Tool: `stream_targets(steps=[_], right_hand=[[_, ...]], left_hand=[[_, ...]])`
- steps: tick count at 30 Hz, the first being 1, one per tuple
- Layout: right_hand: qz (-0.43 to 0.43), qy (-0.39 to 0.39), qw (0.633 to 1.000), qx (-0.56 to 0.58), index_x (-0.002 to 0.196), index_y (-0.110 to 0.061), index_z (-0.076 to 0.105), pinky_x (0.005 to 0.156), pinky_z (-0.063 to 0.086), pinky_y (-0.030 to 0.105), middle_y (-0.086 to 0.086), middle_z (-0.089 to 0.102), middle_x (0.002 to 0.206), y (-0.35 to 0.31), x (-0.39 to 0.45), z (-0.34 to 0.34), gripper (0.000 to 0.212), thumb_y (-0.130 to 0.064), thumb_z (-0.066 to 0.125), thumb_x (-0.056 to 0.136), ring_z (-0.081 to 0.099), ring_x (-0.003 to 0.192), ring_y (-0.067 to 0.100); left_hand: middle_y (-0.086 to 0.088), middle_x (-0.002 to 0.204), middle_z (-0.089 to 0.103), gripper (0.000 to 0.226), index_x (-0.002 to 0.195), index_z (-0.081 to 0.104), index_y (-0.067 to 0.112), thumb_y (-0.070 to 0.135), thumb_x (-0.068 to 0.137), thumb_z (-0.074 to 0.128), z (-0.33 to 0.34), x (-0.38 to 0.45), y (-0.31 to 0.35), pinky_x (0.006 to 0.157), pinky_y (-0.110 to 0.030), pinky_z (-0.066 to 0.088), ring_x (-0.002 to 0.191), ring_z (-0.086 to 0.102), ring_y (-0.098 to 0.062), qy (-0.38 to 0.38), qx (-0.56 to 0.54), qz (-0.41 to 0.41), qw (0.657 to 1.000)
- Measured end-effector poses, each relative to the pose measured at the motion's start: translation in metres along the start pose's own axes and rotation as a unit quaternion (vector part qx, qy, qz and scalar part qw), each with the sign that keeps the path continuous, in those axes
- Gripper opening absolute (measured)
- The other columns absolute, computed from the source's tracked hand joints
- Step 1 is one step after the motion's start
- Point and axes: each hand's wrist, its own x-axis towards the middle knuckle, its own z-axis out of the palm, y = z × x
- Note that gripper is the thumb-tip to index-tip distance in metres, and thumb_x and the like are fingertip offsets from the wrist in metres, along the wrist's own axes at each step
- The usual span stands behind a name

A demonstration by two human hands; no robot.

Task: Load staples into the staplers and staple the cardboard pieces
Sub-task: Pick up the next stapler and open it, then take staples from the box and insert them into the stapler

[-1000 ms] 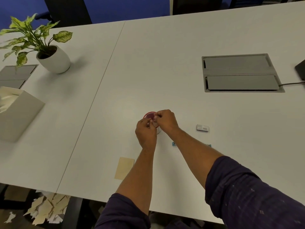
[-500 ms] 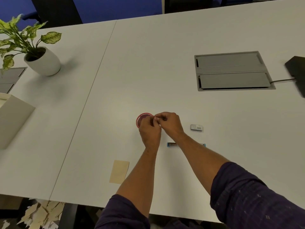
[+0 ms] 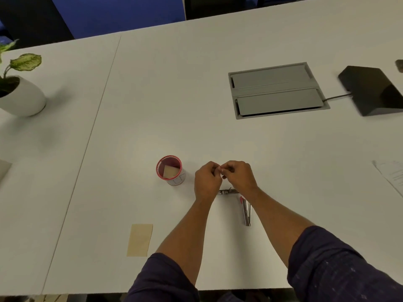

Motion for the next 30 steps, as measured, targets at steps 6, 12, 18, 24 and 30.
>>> stream_targets(steps=[6,12,18,24,30], right_hand=[[0.005,0.022,0.996,-0.089,0.106,-0.012,0.078,0.089,0.057,0.027,0.0,0.078,0.101,0.022,0.002,-0.018,0.018,-0.007,0.067,0.092,0.072,0.091,0.012],[0.066,0.112,0.978,-0.162,0.106,-0.01,0.074,0.081,0.055,0.032,0.006,0.074,0.105,0.035,0.005,-0.034,0.018,-0.01,0.061,0.094,0.069,0.093,0.021],[0.105,0.016,0.983,-0.15,0.147,-0.015,0.051,0.111,0.044,0.039,0.004,0.055,0.146,0.049,0.008,-0.04,0.052,-0.009,0.061,0.096,0.055,0.131,0.022],[0.028,-0.04,0.961,-0.272,0.128,-0.022,0.064,0.091,0.05,0.031,-0.002,0.064,0.126,0.052,0.015,-0.035,0.034,-0.012,0.052,0.098,0.063,0.11,0.021],[0.005,-0.056,0.958,-0.283,0.098,-0.016,0.066,0.073,0.05,0.033,0.0,0.061,0.103,0.051,0.02,-0.03,0.017,-0.004,0.055,0.091,0.063,0.092,0.023]], left_hand=[[0.001,0.103,0.072,0.017,0.105,0.073,0.016,0.017,0.096,0.058,0.024,0.01,0.001,0.08,-0.025,0.051,0.094,0.066,-0.015,-0.047,0.052,0.024,0.997],[0.001,0.125,0.064,0.023,0.117,0.068,0.017,0.02,0.095,0.062,0.044,0.018,-0.001,0.088,-0.024,0.045,0.113,0.062,-0.018,-0.073,0.092,-0.004,0.993],[-0.001,0.137,0.054,0.043,0.132,0.06,0.011,0.014,0.09,0.068,0.056,0.026,0.002,0.102,-0.03,0.045,0.121,0.056,-0.021,-0.151,0.104,0.019,0.983],[-0.004,0.134,0.054,0.047,0.131,0.062,0.015,0.008,0.086,0.066,0.06,0.031,0.001,0.098,-0.039,0.047,0.115,0.054,-0.028,-0.19,0.165,0.066,0.965],[-0.008,0.102,0.056,0.021,0.101,0.069,0.008,0.001,0.082,0.06,0.058,0.027,-0.003,0.074,-0.041,0.053,0.088,0.06,-0.026,-0.15,0.18,0.063,0.97]])
